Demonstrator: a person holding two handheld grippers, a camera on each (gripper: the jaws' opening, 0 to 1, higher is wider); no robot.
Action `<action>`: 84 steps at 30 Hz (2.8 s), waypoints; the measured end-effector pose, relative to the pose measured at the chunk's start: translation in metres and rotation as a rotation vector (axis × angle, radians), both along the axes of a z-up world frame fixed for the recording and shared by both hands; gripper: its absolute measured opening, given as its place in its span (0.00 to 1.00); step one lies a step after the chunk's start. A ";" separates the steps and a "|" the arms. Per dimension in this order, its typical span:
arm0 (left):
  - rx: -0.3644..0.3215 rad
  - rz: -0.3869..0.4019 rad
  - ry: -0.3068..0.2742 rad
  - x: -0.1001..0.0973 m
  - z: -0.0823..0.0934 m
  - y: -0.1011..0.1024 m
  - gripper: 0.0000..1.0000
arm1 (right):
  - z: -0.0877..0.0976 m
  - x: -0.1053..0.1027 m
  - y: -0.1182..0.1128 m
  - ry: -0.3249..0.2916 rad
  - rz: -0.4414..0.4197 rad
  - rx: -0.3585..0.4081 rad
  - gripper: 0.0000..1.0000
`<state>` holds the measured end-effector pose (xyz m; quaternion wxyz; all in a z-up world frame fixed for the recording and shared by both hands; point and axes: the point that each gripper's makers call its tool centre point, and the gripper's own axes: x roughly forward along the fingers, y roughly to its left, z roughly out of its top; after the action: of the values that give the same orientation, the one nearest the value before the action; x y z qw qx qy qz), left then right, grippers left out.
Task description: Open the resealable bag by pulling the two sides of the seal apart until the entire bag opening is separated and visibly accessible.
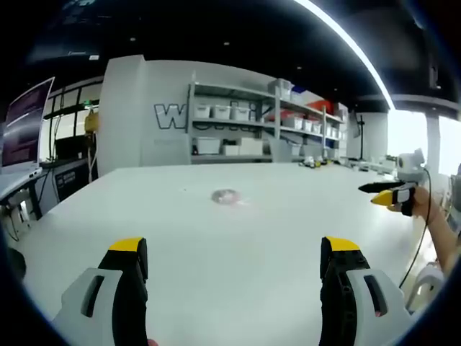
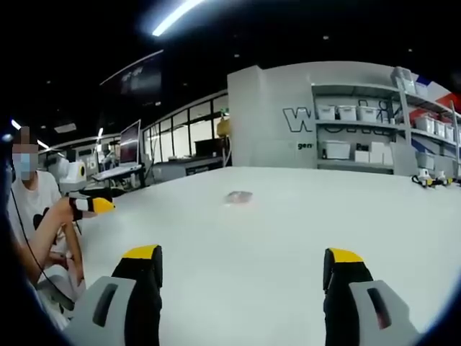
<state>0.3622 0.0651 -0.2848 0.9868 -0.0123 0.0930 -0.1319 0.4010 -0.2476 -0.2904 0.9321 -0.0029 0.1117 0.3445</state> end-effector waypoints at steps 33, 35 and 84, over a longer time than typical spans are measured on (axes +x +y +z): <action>0.002 -0.008 0.004 -0.002 -0.001 -0.004 1.00 | 0.000 0.000 -0.001 -0.004 -0.004 0.006 0.93; 0.005 -0.006 0.004 -0.002 -0.001 -0.003 1.00 | 0.000 -0.001 -0.001 -0.003 -0.004 0.008 0.93; -0.011 0.020 -0.010 -0.001 0.002 0.005 1.00 | 0.011 0.015 0.014 -0.015 0.006 0.023 0.90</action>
<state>0.3613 0.0702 -0.2829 0.9885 -0.0181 0.0870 -0.1225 0.4155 -0.2339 -0.2797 0.9319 0.0051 0.1005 0.3484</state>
